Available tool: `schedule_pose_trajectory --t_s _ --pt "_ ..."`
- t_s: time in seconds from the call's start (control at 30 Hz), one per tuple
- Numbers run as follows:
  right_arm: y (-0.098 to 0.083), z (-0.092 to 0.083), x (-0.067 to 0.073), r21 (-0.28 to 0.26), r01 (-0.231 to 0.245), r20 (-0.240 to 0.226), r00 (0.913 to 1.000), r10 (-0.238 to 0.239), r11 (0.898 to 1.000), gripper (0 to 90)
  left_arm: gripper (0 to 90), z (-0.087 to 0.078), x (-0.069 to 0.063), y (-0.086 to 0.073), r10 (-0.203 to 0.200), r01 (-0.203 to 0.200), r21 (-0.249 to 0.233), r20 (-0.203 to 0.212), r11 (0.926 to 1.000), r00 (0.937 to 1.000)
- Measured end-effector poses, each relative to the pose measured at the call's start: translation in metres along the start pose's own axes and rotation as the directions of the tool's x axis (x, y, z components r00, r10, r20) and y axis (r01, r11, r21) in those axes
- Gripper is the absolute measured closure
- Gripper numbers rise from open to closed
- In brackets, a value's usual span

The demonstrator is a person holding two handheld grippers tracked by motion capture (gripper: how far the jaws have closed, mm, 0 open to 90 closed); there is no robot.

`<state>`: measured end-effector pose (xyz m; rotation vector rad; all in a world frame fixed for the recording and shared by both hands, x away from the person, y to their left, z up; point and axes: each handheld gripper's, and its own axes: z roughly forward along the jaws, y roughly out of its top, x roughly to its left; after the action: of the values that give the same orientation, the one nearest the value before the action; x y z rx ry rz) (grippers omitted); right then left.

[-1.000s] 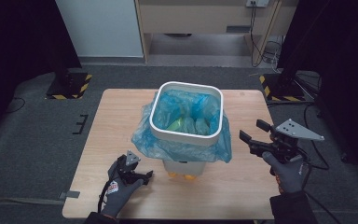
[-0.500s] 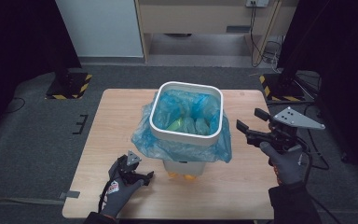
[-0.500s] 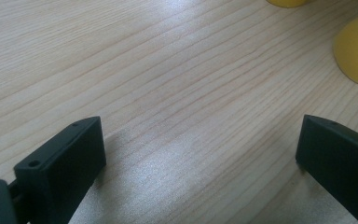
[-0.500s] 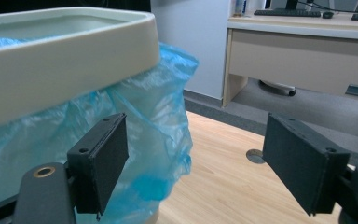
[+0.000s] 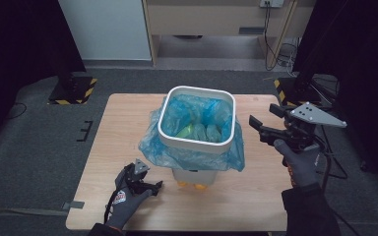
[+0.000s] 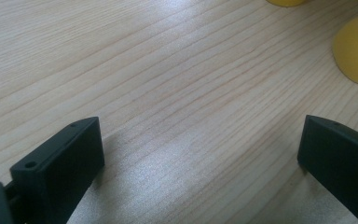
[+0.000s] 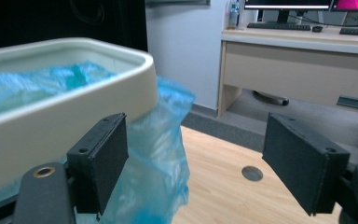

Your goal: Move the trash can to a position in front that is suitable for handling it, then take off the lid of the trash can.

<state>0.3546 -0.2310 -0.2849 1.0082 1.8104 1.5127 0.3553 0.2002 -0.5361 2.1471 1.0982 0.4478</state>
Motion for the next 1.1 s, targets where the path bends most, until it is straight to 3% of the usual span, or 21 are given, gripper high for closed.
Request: schedule_pose_trajectory --t_s 0.7,1.1 --pt "0.035 0.018 0.012 -0.03 0.026 -0.006 0.9996 -0.027 0.999 20.8 0.0 0.0 -0.001 0.0 0.003 -0.003 -0.004 0.001 1.0 1.0" --pt "0.046 0.037 0.021 -0.013 0.042 -0.014 0.999 -0.042 0.999 20.5 0.0 0.001 -0.001 0.001 0.005 -0.005 -0.003 0.002 1.0 1.0"
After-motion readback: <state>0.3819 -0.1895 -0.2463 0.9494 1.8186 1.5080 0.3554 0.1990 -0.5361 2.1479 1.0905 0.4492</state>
